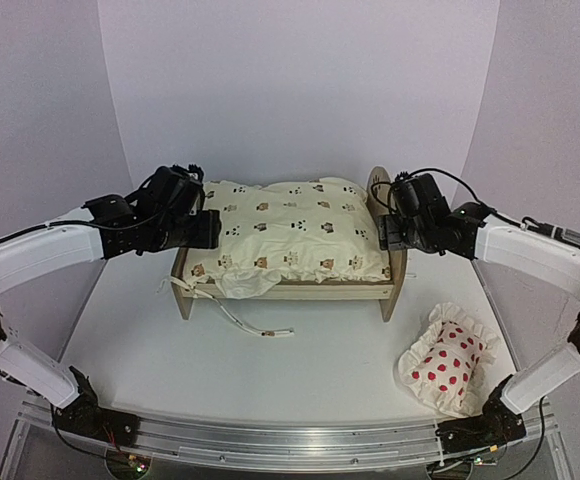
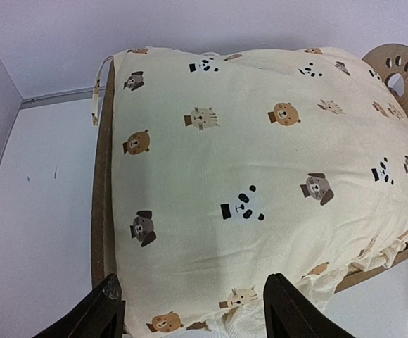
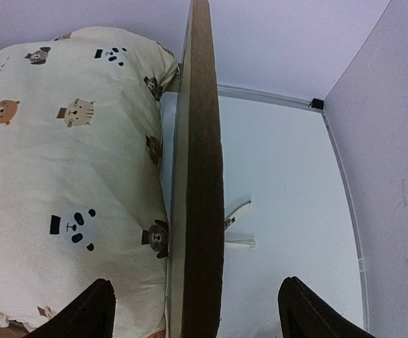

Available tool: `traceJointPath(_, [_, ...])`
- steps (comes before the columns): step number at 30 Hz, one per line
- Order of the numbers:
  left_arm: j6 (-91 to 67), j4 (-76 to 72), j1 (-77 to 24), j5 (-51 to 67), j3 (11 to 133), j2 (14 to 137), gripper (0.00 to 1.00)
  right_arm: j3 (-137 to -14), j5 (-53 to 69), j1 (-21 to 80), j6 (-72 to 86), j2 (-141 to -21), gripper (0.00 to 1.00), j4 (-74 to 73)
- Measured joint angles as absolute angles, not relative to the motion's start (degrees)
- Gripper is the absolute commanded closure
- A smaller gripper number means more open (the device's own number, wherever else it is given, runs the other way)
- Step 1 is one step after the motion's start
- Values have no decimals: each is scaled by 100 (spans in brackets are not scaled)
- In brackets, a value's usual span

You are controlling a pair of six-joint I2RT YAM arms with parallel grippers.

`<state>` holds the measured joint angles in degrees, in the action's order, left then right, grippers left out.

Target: Set up the pet bed

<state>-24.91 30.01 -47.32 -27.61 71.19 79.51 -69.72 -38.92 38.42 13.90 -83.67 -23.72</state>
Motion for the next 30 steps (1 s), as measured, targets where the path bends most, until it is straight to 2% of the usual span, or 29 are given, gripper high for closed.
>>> traceJointPath(2, [-2452, 2898, -4732, -2679, 6966, 7911, 33, -7070, -3645, 3680, 1454, -8571, 42, -2447])
traceJointPath(5, [-2391, 2821, -4733, -2557, 6716, 7820, 33, -7208, -3237, 3524, 1507, -8895, 71, -2512])
traceJointPath(7, [-2366, 2808, -4733, -2497, 6604, 7759, 34, -7239, -3022, 3512, 1587, -9018, 87, -2535])
traceJointPath(10, [-2299, 2771, -4733, -2408, 6527, 7703, 34, -7278, -2853, 3464, 1875, -9043, 98, -2583])
traceJointPath(14, [-2217, 2704, -4733, -2304, 6422, 7580, 34, -7359, -2948, 3611, 2163, -9108, 100, -2638])
traceJointPath(20, [-2106, 2681, -4733, -2129, 6269, 7257, 35, -7694, -3515, 4377, 2748, -9487, 100, -2724])
traceJointPath(30, [-1933, 2693, -4733, -1787, 6144, 6859, 37, -8714, -3707, 5387, 2772, -10488, 100, -2537])
